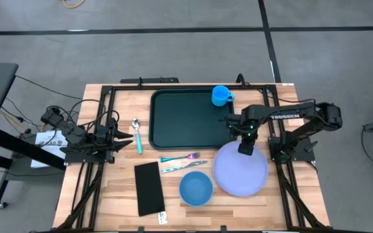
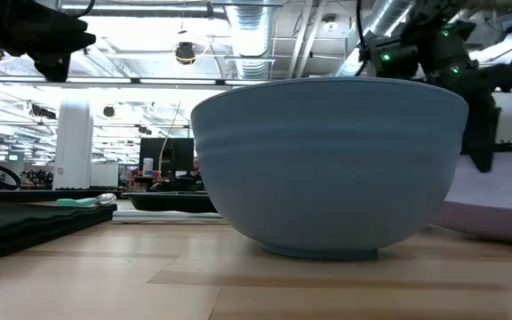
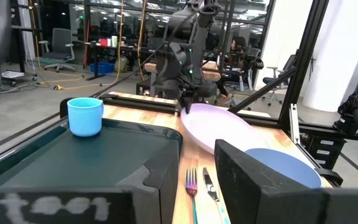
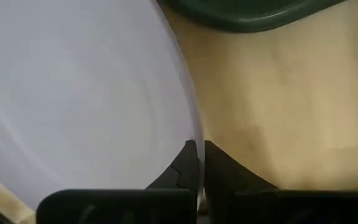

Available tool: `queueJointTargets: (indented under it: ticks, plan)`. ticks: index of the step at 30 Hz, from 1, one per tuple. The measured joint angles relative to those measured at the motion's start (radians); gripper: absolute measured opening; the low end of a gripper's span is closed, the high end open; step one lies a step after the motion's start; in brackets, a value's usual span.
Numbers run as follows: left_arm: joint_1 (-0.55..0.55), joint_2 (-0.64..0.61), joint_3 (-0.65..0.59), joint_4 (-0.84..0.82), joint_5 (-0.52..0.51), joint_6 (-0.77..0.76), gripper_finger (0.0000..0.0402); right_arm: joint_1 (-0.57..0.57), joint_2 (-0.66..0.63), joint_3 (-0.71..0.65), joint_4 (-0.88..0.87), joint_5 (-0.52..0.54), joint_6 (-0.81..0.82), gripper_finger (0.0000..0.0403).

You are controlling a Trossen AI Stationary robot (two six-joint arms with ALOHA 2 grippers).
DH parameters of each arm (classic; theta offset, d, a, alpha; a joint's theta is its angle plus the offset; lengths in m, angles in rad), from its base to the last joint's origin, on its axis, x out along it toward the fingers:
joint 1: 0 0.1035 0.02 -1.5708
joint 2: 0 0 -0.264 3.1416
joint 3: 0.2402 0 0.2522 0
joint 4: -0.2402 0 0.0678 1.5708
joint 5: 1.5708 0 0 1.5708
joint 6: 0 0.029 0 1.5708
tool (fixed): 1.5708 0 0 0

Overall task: Set up tray
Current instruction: Put the light purple plate in the bottom right of the black serving tray

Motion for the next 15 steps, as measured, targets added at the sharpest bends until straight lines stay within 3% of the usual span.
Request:
queueJointTargets:
  ticks: [15]
  plan:
    - [0.0, 0.0, 0.0, 0.0, 0.0, 0.0, 0.0094, -0.195, 0.0, 0.262, -0.123, 0.108, -0.209, 0.0]
